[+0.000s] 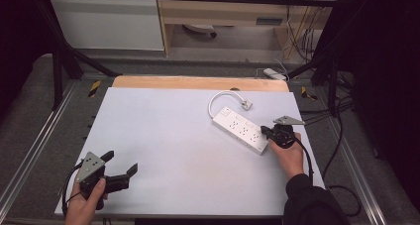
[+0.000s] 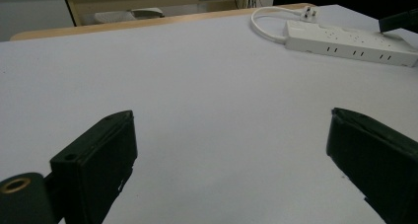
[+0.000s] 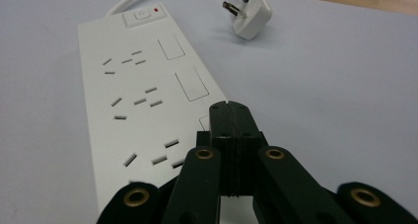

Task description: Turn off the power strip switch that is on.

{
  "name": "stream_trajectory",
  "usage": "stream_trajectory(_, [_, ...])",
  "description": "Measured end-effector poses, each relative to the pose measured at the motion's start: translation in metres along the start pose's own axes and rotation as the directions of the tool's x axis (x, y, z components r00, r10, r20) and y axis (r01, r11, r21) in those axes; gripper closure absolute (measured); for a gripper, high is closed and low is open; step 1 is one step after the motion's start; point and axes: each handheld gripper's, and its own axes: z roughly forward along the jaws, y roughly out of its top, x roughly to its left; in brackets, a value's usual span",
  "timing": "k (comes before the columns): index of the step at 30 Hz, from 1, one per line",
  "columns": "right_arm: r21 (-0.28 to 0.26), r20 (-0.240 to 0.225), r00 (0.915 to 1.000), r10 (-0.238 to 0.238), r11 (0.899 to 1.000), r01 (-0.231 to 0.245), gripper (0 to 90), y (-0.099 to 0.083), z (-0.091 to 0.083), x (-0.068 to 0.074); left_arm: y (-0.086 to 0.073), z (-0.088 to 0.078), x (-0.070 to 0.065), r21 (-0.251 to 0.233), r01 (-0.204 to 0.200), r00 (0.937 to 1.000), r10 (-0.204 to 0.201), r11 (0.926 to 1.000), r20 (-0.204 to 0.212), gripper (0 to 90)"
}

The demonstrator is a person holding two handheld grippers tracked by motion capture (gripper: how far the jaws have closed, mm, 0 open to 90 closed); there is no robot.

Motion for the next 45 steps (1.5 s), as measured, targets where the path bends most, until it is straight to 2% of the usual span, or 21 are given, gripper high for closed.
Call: stream_trajectory(45, [-0.042, -0.001, 1.0, -0.007, 0.999, 0.007, 90.0, -0.0069, 0.0035, 0.0004, 0.0, -0.0001, 0.0002, 0.002, -0.006, 1.0, 0.006, 1.0, -0.004, 5.2])
